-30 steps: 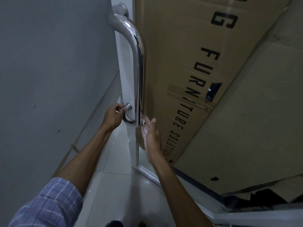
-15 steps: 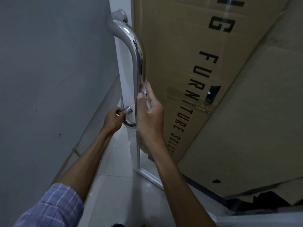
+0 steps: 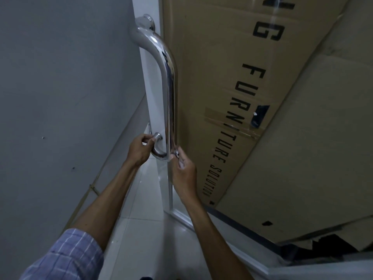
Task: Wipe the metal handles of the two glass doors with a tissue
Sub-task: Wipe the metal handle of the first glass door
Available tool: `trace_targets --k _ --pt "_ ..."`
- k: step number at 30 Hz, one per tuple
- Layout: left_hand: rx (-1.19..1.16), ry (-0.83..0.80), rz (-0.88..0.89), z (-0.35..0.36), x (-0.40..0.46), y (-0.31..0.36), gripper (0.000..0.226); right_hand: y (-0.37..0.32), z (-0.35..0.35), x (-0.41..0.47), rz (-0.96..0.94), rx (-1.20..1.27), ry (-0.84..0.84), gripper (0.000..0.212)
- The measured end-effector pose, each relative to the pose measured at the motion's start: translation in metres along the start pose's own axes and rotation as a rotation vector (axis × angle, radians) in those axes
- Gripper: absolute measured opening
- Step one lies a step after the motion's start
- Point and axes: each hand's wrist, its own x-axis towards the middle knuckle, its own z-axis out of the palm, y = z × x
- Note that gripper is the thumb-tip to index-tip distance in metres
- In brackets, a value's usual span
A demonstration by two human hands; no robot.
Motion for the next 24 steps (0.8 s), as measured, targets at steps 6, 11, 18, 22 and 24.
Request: trace_targets --k 6,11,18,22,24 --pt "-0.341 0.075 -0.388 -0.001 -0.012 -0.015 0.046 0.011 -0.006 0.002 0.138 0.083 0.033 0.036" --pt "-0.561 -0.004 -0.594 0.006 -0.060 -0.038 0.023 0.043 0.003 0.001 0.402 0.233 0.154 0.027" --pt "-0.600 -0.418 -0.598 -0.003 -0.097 -0.042 0.030 0.063 0.036 -0.005 0.435 0.222 0.181 0.014" --pt "-0.554 -0.432 -0.535 -0.015 -0.093 -0.040 0.020 0.057 0.037 -0.001 0.434 0.245 0.155 0.011" --pt "-0.547 -0.350 -0.533 -0.016 -0.088 -0.038 0.010 0.053 0.035 0.001 0.456 0.274 0.139 0.009"
